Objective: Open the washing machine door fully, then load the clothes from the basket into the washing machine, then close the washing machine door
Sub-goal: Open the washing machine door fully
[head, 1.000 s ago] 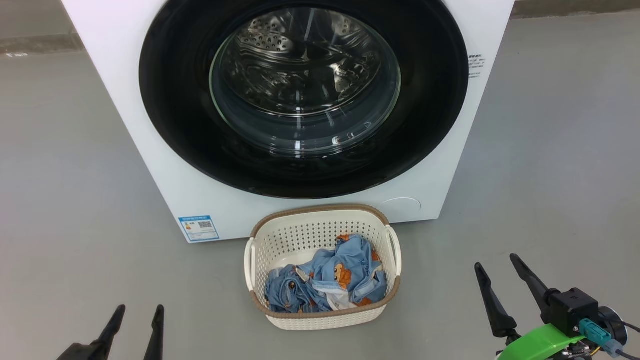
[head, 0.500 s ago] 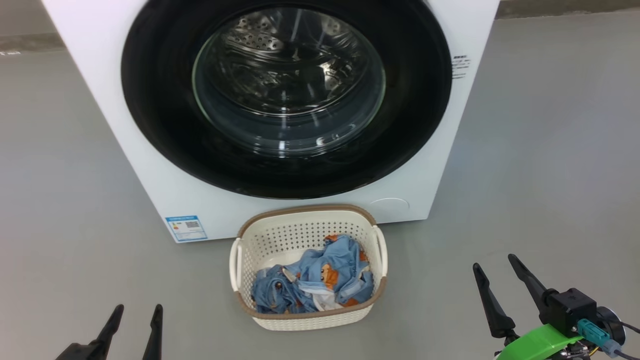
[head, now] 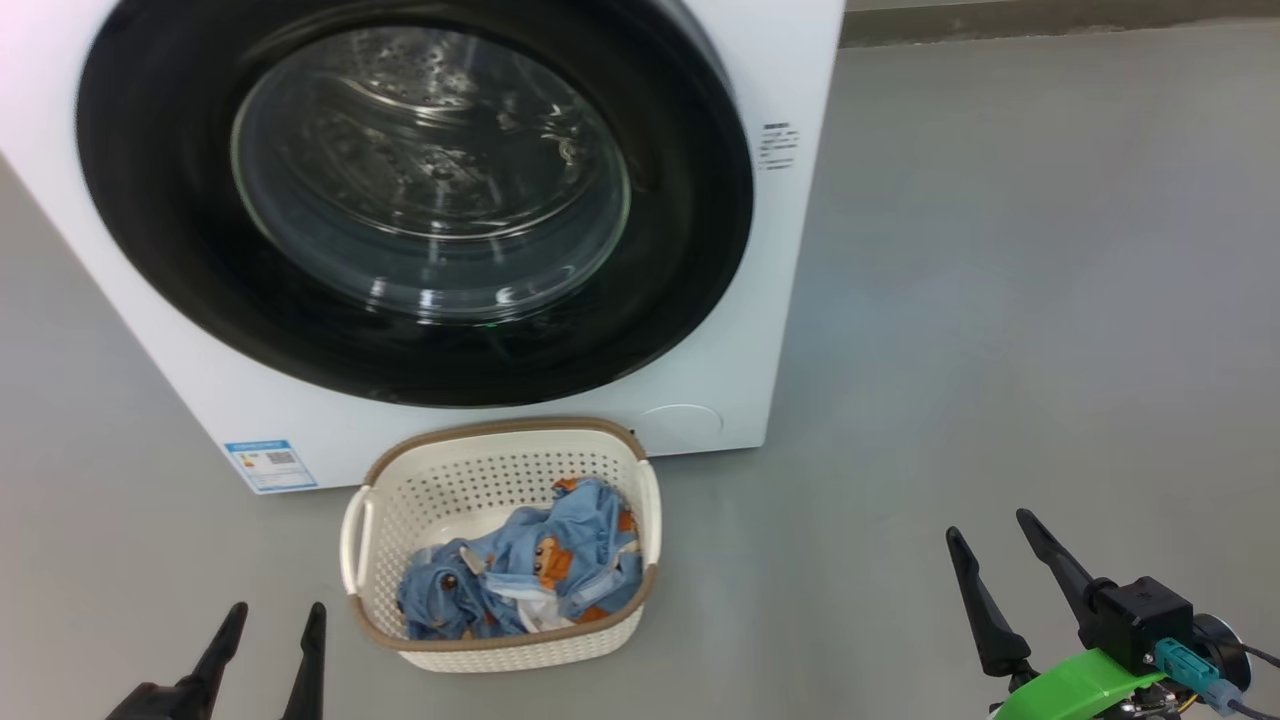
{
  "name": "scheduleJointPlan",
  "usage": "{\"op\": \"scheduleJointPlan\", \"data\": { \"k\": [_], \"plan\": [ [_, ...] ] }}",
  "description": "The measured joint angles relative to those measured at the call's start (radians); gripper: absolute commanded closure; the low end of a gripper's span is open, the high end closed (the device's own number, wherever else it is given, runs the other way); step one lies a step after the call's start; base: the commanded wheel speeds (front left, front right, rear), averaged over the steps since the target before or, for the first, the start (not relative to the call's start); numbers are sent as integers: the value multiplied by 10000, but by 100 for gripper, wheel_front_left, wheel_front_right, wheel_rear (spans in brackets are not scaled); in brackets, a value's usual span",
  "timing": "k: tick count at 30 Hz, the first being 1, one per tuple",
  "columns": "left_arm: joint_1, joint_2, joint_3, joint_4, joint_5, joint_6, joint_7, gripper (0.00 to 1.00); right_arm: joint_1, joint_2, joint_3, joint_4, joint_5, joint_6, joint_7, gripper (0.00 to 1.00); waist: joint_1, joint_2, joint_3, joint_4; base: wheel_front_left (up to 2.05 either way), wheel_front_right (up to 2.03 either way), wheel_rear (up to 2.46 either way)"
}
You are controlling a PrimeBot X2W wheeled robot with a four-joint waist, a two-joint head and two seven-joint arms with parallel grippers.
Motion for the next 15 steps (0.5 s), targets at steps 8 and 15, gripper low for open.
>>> {"op": "scheduleJointPlan", "data": {
  "k": [8, 15],
  "plan": [
    [0, -21, -4, -96, -63, 0, -25, 0, 0, 0, 2, 10, 0, 0, -2, 0, 0, 0, -16, 28, 67, 67, -135],
    [2, -23, -4, -84, -65, 0, -25, 0, 1, 13, 6, 8, 2, 0, -2, 0, 0, 0, -59, 46, 12, 12, -23]
  ]
}}
